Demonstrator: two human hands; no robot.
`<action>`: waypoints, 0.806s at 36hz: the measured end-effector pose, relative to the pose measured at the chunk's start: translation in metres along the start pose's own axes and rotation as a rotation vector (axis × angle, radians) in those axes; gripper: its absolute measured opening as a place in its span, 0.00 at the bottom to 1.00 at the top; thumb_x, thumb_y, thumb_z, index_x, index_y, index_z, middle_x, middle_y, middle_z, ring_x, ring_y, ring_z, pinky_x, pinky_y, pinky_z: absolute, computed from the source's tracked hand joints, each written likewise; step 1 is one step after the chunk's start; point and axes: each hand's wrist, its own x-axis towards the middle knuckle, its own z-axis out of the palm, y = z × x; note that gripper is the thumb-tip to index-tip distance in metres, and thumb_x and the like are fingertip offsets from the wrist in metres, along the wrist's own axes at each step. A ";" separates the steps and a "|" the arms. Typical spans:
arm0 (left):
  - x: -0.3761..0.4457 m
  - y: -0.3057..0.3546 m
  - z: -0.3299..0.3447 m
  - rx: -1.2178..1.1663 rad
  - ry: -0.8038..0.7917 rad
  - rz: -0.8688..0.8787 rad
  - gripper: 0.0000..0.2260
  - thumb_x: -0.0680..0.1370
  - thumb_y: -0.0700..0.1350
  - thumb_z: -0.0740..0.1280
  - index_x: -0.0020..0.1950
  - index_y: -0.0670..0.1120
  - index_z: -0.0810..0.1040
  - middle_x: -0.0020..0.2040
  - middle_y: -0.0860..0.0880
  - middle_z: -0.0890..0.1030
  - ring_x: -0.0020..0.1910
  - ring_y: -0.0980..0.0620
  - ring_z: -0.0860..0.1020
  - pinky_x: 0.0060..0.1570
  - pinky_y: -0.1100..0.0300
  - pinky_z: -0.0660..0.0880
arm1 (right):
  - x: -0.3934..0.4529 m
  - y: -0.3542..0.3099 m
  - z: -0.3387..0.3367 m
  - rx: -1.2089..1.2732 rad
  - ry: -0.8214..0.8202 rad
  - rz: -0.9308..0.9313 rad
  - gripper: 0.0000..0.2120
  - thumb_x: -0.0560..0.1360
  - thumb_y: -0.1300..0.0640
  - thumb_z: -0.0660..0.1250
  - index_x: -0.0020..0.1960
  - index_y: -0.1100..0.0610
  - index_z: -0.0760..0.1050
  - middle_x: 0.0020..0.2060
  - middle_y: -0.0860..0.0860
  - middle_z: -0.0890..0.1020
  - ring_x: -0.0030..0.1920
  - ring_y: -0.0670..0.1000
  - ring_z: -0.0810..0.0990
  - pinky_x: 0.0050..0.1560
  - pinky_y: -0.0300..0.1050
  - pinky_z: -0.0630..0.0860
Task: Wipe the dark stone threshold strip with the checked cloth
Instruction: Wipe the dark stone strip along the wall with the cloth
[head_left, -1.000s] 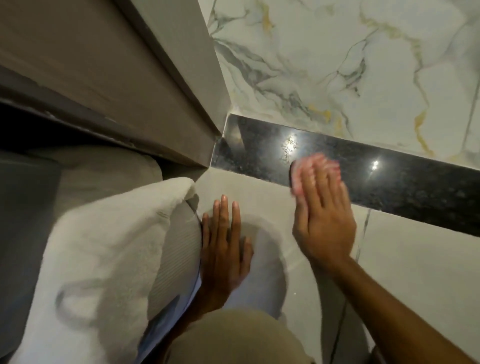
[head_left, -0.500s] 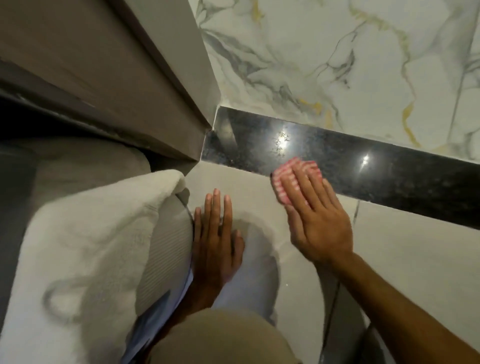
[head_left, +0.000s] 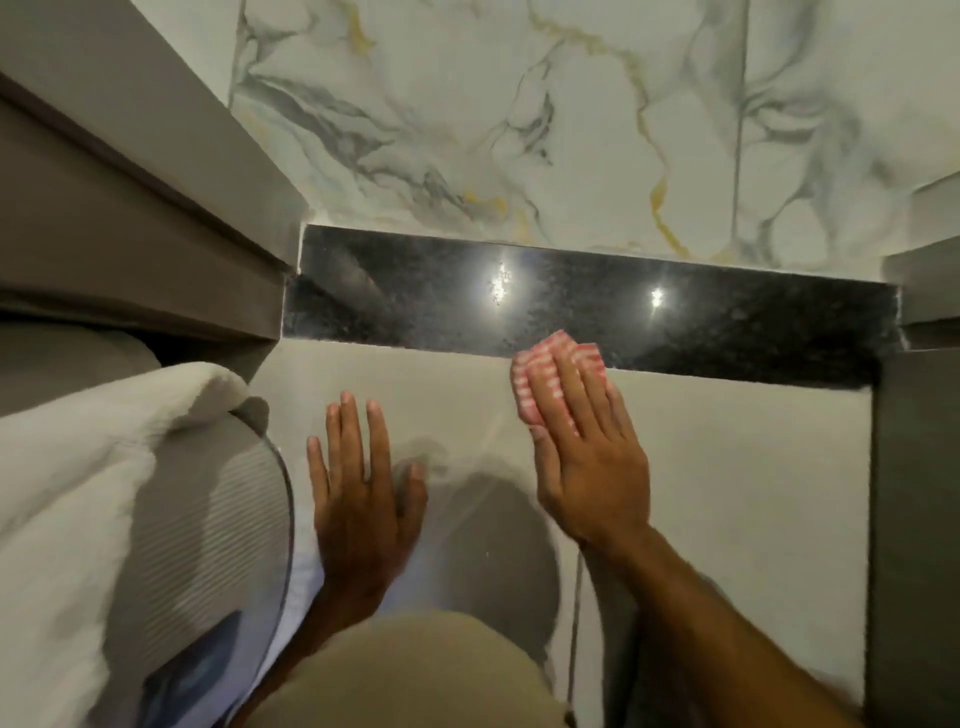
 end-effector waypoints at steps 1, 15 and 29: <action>0.003 0.009 0.003 -0.006 0.005 0.018 0.32 0.87 0.56 0.55 0.84 0.36 0.64 0.85 0.30 0.61 0.84 0.29 0.62 0.80 0.28 0.64 | 0.007 0.008 -0.003 -0.003 0.022 0.091 0.30 0.90 0.48 0.57 0.91 0.51 0.58 0.92 0.53 0.57 0.93 0.55 0.54 0.93 0.56 0.56; 0.021 0.100 0.030 -0.026 -0.051 0.318 0.32 0.86 0.57 0.56 0.85 0.38 0.65 0.84 0.32 0.64 0.83 0.30 0.65 0.80 0.29 0.65 | -0.012 0.055 -0.006 0.038 0.047 0.063 0.30 0.91 0.46 0.55 0.91 0.51 0.58 0.92 0.52 0.57 0.93 0.55 0.53 0.93 0.57 0.57; 0.034 0.154 0.044 -0.067 -0.055 0.522 0.35 0.86 0.60 0.54 0.88 0.42 0.57 0.88 0.35 0.56 0.88 0.36 0.54 0.87 0.41 0.38 | 0.080 0.123 -0.035 -0.001 0.143 0.293 0.30 0.92 0.49 0.54 0.92 0.55 0.56 0.92 0.57 0.57 0.93 0.60 0.54 0.94 0.58 0.53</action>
